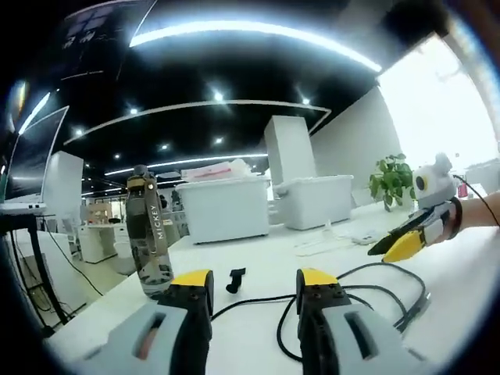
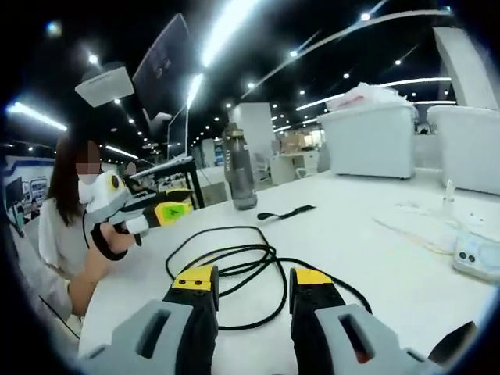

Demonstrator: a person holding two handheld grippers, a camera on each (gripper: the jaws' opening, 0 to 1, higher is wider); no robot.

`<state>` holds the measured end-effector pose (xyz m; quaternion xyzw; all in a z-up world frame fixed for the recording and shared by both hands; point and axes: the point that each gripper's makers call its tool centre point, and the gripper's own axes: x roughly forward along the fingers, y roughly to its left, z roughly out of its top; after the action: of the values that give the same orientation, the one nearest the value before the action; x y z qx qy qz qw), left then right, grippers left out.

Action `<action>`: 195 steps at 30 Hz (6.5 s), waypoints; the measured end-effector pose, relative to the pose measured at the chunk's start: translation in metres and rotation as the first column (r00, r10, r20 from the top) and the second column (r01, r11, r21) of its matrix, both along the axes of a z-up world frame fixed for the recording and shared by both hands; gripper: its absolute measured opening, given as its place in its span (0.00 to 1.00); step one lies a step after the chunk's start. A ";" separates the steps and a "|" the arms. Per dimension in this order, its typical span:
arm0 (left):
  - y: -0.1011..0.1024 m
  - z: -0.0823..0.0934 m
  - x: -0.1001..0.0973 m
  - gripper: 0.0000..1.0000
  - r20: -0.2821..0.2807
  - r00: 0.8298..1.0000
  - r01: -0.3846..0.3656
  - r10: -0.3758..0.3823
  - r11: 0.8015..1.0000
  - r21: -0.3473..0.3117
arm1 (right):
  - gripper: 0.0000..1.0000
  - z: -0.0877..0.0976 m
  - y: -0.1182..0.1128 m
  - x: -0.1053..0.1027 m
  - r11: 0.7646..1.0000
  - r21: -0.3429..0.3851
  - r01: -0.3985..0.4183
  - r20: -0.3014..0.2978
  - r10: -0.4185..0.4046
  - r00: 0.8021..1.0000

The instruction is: Coil the Type-C to USB data cable on the desktop and secure it with Velcro straps.

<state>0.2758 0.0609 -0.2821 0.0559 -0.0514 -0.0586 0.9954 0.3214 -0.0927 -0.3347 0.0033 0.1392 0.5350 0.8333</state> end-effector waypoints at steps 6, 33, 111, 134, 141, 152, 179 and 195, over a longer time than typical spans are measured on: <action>0.003 -0.003 -0.002 0.44 -0.008 1.000 -0.018 0.018 1.000 0.016 | 0.35 -0.011 0.017 0.002 1.000 0.014 -0.027 -0.086 0.028 0.996; 0.000 -0.009 0.007 0.44 -0.022 0.998 -0.053 0.057 0.986 0.160 | 0.17 -0.046 0.058 0.023 0.979 -0.205 -0.019 -0.064 0.006 0.998; -0.194 0.061 0.022 0.04 0.152 0.884 0.381 -0.443 0.869 0.314 | 0.20 -0.038 -0.107 0.037 0.985 -0.125 0.120 -0.012 -0.123 0.992; -0.201 0.065 0.015 0.04 0.176 0.863 0.407 -0.474 0.857 0.314 | 0.01 0.040 -0.127 0.044 0.967 -0.046 0.252 0.352 -0.220 0.910; -0.206 0.057 0.018 0.04 0.170 0.873 0.365 -0.456 0.844 0.393 | 0.01 0.099 -0.128 0.015 0.961 0.018 0.276 0.665 -0.218 0.714; -0.193 0.060 0.028 0.09 0.213 0.893 0.281 -0.396 0.861 0.425 | 0.01 0.116 -0.120 -0.008 0.967 0.044 0.251 0.759 -0.195 0.621; -0.190 0.068 0.022 0.08 0.237 0.889 0.238 -0.391 0.839 0.489 | 0.17 0.118 -0.126 0.007 0.920 0.372 0.122 0.289 -0.240 0.927; -0.180 0.100 -0.002 0.07 0.332 0.858 0.212 -0.392 0.859 0.466 | 0.19 0.000 -0.040 0.047 0.999 -0.041 0.019 0.063 -0.016 0.998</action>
<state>0.2734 -0.1192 -0.1824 0.2674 -0.2567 -0.2141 0.9038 0.3686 -0.1330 -0.3343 -0.0294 0.1242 0.5244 0.8418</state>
